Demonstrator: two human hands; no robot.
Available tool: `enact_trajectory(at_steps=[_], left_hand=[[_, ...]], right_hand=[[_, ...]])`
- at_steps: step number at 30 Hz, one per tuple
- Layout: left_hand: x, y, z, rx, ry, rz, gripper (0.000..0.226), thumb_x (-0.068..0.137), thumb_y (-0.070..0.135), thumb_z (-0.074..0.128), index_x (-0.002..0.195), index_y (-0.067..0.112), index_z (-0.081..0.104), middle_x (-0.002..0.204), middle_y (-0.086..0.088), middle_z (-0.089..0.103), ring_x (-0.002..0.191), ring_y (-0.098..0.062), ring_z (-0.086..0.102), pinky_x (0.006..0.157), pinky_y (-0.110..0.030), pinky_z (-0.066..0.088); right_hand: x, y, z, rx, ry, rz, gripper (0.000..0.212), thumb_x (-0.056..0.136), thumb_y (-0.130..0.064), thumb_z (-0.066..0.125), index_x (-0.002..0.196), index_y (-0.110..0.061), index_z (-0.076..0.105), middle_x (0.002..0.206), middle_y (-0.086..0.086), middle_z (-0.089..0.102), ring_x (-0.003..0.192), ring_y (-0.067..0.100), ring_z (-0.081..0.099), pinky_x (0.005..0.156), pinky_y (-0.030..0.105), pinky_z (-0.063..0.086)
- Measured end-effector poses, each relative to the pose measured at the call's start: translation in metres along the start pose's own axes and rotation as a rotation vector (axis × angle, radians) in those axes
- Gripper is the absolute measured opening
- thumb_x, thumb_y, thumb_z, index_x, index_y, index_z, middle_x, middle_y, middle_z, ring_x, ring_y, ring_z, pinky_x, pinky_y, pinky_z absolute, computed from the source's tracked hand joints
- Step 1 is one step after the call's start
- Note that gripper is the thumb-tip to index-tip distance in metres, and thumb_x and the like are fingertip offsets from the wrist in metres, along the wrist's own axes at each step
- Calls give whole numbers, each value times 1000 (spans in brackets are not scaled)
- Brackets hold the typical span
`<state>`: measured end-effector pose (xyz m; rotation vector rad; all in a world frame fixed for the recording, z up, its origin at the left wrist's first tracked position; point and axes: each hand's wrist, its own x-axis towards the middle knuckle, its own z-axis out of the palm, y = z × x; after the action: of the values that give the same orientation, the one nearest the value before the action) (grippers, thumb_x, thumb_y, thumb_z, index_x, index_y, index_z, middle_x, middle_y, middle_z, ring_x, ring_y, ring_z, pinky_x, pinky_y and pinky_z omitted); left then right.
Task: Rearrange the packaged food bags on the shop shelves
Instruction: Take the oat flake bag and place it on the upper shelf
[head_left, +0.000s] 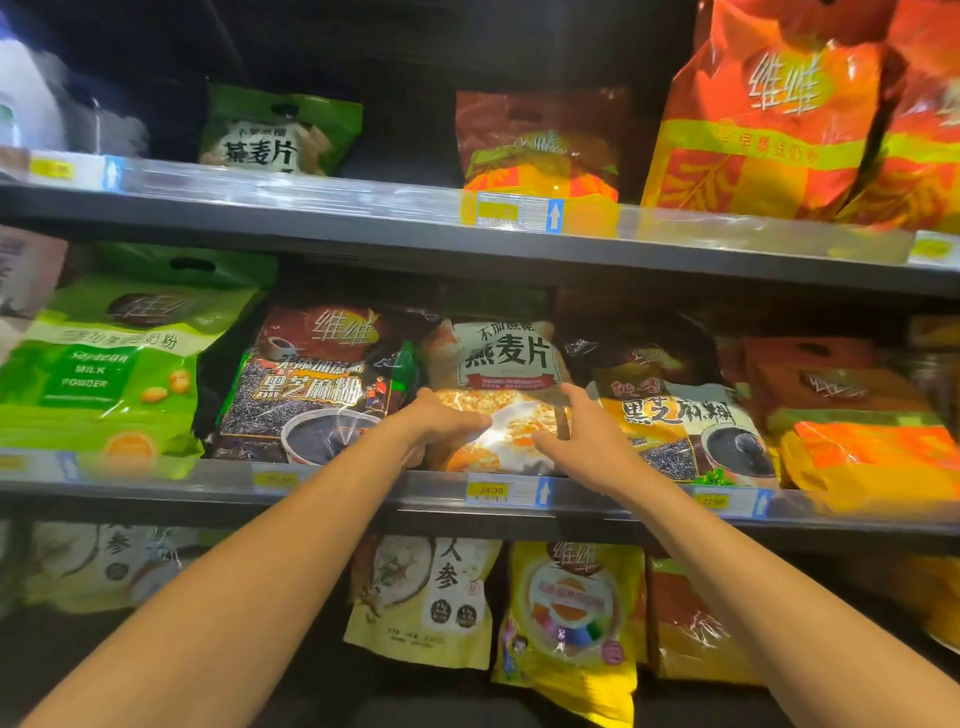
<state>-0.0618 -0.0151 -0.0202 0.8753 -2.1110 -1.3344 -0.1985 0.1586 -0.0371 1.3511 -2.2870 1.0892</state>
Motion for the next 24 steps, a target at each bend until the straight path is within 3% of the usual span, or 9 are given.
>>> enact_trajectory(at_steps=[3,6,8,10,14,16,18,21,24], left_hand=[[4,-1,-2,-2,-11,11,102,72,48,90,150,5,40,153,-10,49,132,-32,55,101,-38,51],[16,-5,-1,-72,-23,42,88,51,52,98,123,14,66,126,-10,72,110,-31,70,98,-49,57],[8,-1,-1,-118,-14,63,78,54,46,98,117,13,67,114,-11,75,100,-28,73,92,-47,60],[-4,7,-2,-163,11,72,56,71,33,94,111,10,63,105,-12,74,90,-23,71,80,-38,61],[0,16,-7,-152,34,88,81,63,46,93,124,5,59,105,-18,76,90,-25,69,79,-41,60],[-6,25,-11,-127,30,90,54,77,45,87,108,6,65,90,-15,72,79,-25,64,75,-37,55],[-10,32,-16,-72,45,85,38,86,42,81,89,11,59,79,-8,61,69,-20,56,74,-35,50],[-6,35,-23,-23,50,84,39,87,42,79,90,10,57,64,-5,50,55,-17,45,70,-33,48],[-5,41,-28,-5,51,85,42,89,40,78,75,14,48,63,-3,42,55,-17,40,77,-34,48]], right_hand=[[0,1,1,1,-2,-13,91,85,-38,74,160,-17,26,159,5,43,142,26,46,113,50,45],[1,3,1,14,-8,-19,95,85,-37,75,161,-17,22,163,4,38,146,27,41,115,49,43],[0,4,0,32,-7,-15,96,85,-37,74,162,-19,19,164,3,34,148,26,38,116,48,41],[0,4,-2,59,-3,-16,97,84,-40,73,162,-22,17,165,1,32,149,24,35,117,49,40],[2,4,-8,62,26,-22,90,90,-40,70,162,-20,21,165,3,31,149,25,33,119,48,37],[4,2,-12,53,76,-30,84,90,-43,68,160,-21,27,162,5,35,146,25,37,117,49,40],[9,-1,-20,55,138,-35,78,91,-44,66,157,-20,32,158,6,40,143,27,41,114,51,42],[16,-6,-34,118,177,-3,74,96,-42,65,158,-18,32,160,9,37,144,29,41,113,47,41],[22,-7,-42,160,149,29,74,98,-42,62,159,-17,29,163,10,35,144,29,41,110,44,41]])
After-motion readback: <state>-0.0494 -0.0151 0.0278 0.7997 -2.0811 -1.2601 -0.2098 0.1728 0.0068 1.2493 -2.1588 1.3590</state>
